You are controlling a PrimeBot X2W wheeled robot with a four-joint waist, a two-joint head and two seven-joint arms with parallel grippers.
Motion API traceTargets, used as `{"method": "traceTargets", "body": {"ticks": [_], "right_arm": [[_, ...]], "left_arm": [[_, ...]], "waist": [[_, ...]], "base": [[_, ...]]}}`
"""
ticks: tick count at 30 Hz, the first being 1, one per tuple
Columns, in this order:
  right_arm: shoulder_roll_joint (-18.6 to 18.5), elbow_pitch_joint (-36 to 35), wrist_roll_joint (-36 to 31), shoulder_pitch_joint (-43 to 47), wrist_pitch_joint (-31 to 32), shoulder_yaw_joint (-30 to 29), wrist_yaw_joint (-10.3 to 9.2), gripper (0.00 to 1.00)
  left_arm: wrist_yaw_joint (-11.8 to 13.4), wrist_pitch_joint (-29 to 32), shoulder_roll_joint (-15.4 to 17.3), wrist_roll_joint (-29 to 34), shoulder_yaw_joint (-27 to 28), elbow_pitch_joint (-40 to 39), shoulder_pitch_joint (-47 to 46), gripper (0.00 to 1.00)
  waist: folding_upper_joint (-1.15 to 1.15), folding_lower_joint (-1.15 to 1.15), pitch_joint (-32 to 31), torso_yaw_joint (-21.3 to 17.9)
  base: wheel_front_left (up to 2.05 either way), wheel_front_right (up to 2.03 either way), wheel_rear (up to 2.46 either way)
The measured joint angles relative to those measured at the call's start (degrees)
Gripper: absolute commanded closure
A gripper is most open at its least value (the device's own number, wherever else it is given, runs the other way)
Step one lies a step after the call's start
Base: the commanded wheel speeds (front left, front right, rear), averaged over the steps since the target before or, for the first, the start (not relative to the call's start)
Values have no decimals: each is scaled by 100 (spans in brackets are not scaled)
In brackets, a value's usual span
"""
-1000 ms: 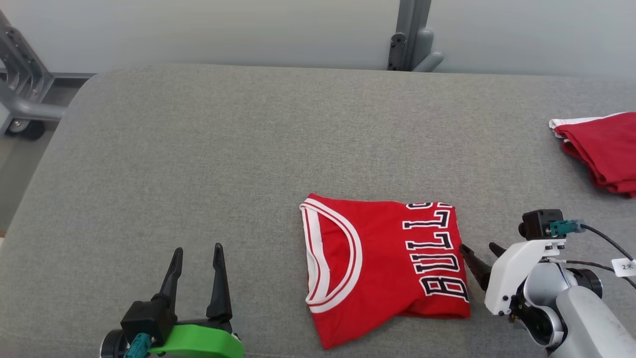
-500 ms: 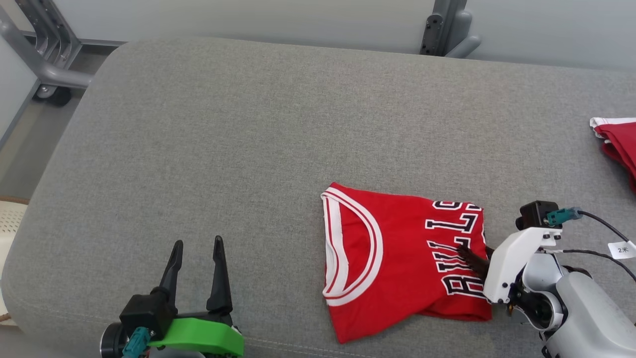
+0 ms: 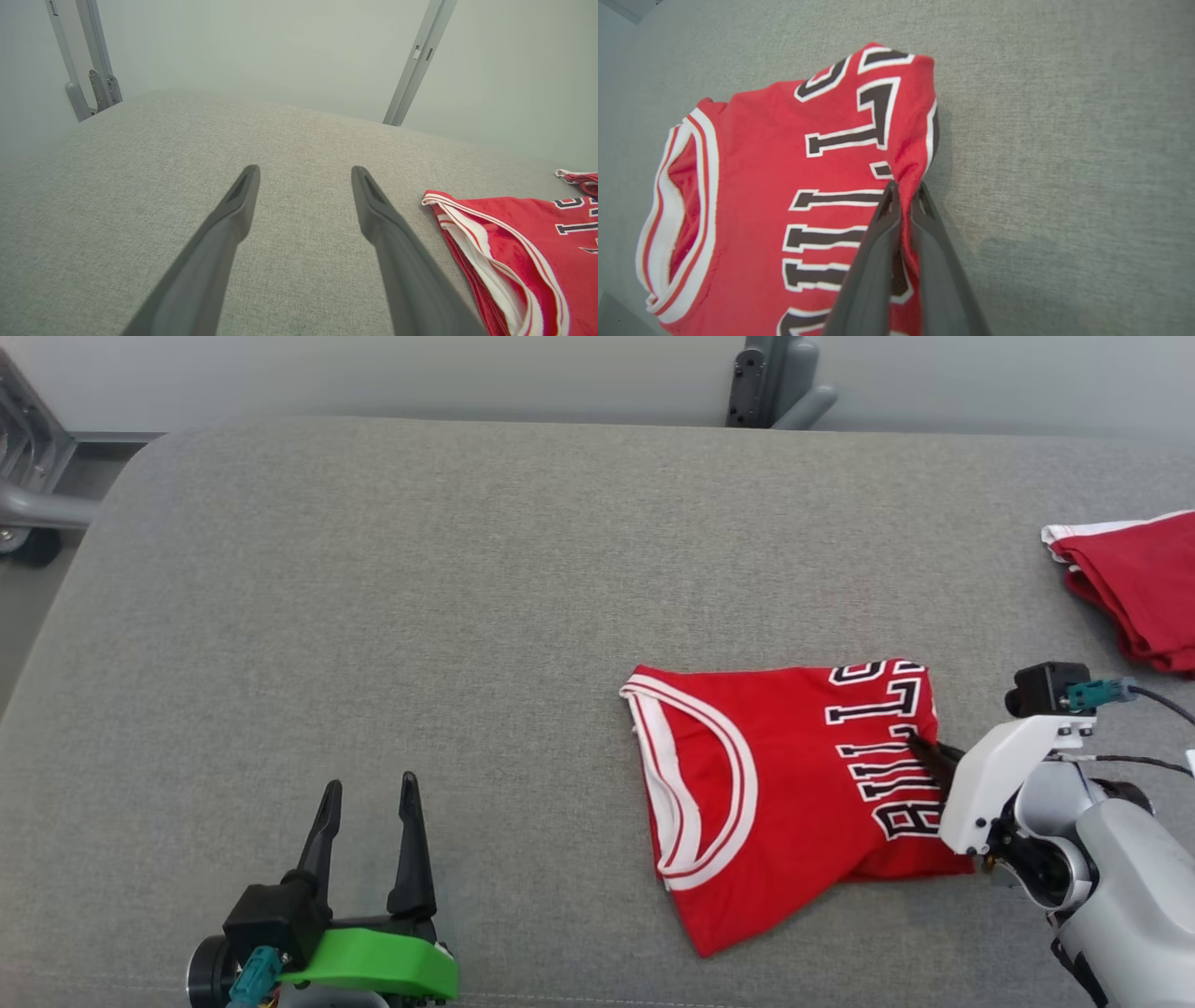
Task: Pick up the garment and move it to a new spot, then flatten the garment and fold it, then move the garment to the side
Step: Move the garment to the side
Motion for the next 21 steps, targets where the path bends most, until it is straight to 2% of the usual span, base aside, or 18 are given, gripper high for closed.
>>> {"method": "traceTargets", "body": {"ticks": [10, 21], "right_arm": [[-495, -13, -176, -204, -74, -386, -1, 100], [-422, -163, -375, -324, -127, -655, -1, 100]], "left_arm": [[-77, 0, -1, 119, -68, -16, -200, 0], [-256, 1, -3, 438, -154, 131, -581, 0]], "waist": [[0, 0, 74, -777], [0, 0, 313, -1862]], "base": [[0, 0, 0], [0, 0, 0]]}}
